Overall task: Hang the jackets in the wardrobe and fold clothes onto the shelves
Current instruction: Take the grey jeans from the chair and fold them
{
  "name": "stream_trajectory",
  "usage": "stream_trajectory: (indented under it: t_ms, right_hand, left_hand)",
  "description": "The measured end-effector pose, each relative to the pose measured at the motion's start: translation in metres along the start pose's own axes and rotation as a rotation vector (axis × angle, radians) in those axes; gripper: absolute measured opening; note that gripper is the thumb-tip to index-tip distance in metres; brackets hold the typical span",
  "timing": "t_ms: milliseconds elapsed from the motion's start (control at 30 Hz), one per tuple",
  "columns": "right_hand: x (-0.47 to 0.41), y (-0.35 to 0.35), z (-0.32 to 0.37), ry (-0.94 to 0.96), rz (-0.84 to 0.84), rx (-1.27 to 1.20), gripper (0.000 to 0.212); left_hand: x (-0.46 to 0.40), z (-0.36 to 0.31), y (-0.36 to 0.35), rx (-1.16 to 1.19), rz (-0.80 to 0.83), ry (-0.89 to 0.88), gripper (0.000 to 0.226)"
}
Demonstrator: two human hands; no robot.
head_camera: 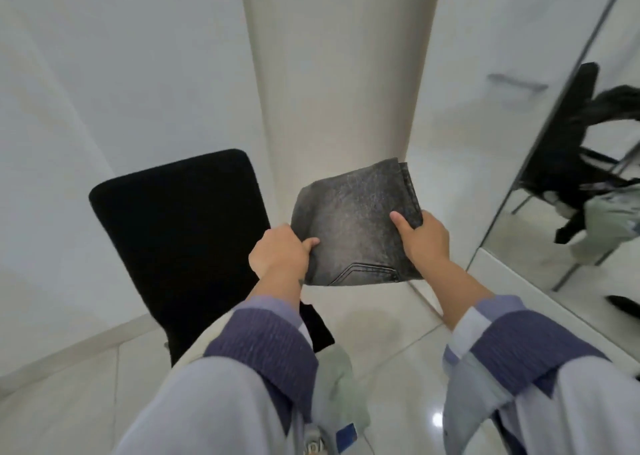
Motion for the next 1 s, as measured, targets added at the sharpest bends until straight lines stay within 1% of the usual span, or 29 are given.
stream_trajectory:
  t_ms: [100, 233, 433, 600, 667, 800, 900, 1000]
  right_hand:
    - [0.001, 0.083, -0.015, -0.041, -0.167, -0.034, 0.043]
    - [0.025, 0.194, -0.05, -0.084, -0.346, -0.049, 0.044]
    - [0.101, 0.349, -0.123, -0.209, -0.554, 0.048, 0.044]
    - [0.165, 0.455, -0.183, -0.345, -0.724, 0.124, 0.047]
    - [0.185, 0.489, -0.206, -0.391, -0.777, 0.135, 0.049]
    - [0.207, 0.539, -0.257, -0.489, -0.851, 0.13, 0.052]
    - [0.207, 0.564, -0.294, -0.537, -0.887, 0.112, 0.05]
    - [0.19, 0.586, -0.327, -0.565, -0.885, 0.113, 0.051]
  left_hand:
    - [0.019, -0.077, 0.005, -0.024, -0.013, -0.198, 0.052]
    - [0.071, -0.166, -0.012, 0.011, -0.004, -0.408, 0.053]
    - [0.186, -0.282, -0.06, 0.039, 0.079, -0.677, 0.051]
    - [0.28, -0.368, -0.1, 0.052, 0.113, -0.888, 0.049]
    - [0.31, -0.399, -0.12, 0.051, 0.135, -0.958, 0.051]
    - [0.353, -0.454, -0.161, 0.034, 0.19, -1.052, 0.049]
    - [0.371, -0.494, -0.194, 0.004, 0.215, -1.107, 0.05]
    - [0.376, -0.535, -0.228, -0.013, 0.239, -1.162, 0.05]
Point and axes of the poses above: each hand's wrist, its own x-axis away from the middle knuckle, its own y-axis out of the back of the hand, z = x × y, the point moved 6 cm from there along -x, towards the middle knuckle, and after that the axes turned 4 degrees about z, right-handed, at the moved point
